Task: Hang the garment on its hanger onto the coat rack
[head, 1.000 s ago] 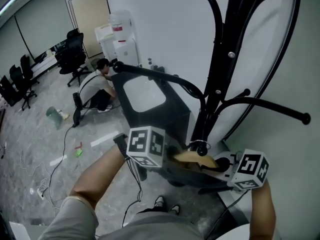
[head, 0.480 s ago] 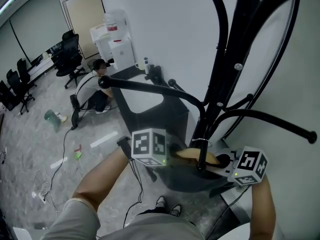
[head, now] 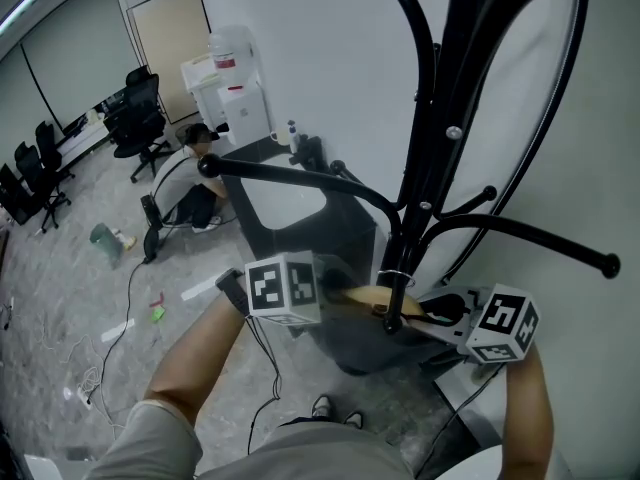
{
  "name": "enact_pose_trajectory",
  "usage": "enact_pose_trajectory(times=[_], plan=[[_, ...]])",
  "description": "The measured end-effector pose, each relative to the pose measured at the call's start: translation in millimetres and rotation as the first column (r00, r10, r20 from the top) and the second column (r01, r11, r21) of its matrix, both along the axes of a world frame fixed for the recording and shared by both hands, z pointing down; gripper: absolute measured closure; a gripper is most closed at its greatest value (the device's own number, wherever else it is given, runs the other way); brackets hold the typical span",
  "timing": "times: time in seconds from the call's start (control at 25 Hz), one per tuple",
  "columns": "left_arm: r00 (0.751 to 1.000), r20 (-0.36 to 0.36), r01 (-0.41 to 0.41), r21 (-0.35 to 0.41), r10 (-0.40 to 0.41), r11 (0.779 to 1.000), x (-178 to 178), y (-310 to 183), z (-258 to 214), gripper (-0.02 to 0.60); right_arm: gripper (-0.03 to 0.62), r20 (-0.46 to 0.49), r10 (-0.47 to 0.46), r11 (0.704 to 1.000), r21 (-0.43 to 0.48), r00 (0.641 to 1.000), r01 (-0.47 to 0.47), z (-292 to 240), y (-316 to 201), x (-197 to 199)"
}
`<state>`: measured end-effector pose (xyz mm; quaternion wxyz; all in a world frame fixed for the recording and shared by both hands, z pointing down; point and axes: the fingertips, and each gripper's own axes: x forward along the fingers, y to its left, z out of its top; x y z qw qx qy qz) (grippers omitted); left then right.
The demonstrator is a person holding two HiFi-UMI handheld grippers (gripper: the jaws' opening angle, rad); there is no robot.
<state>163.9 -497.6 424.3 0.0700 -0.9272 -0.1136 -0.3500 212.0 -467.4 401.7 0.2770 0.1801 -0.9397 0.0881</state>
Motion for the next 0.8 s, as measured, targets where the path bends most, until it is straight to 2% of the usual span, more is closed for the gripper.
enact_pose_trajectory(times=[0.4,0.52,0.64,0.8], plan=[[0.99,-0.058,0.133,0.061,-0.129,0.989,-28.1,-8.5,-27.2,0.508,0.548,0.008,0.06,0.996,0.067,0.998,-0.061,-14.5,5.9,7.3],[0.98,-0.09,0.181,0.068,-0.175,0.981,-40.2,-6.3,-36.3,0.508,0.548,-0.01,0.082,0.993,0.081,0.997,-0.081,-18.0,11.9,6.8],[0.974,-0.128,0.197,0.063,-0.187,0.978,-41.4,7.5,-44.9,0.509,0.548,-0.01,0.118,0.987,0.11,0.993,-0.116,-29.1,19.3,11.4],[0.964,-0.181,0.201,0.029,-0.192,0.979,-30.7,34.4,-53.9,0.563,0.549,-0.026,0.112,0.984,0.146,0.993,-0.107,-42.8,41.0,11.5]])
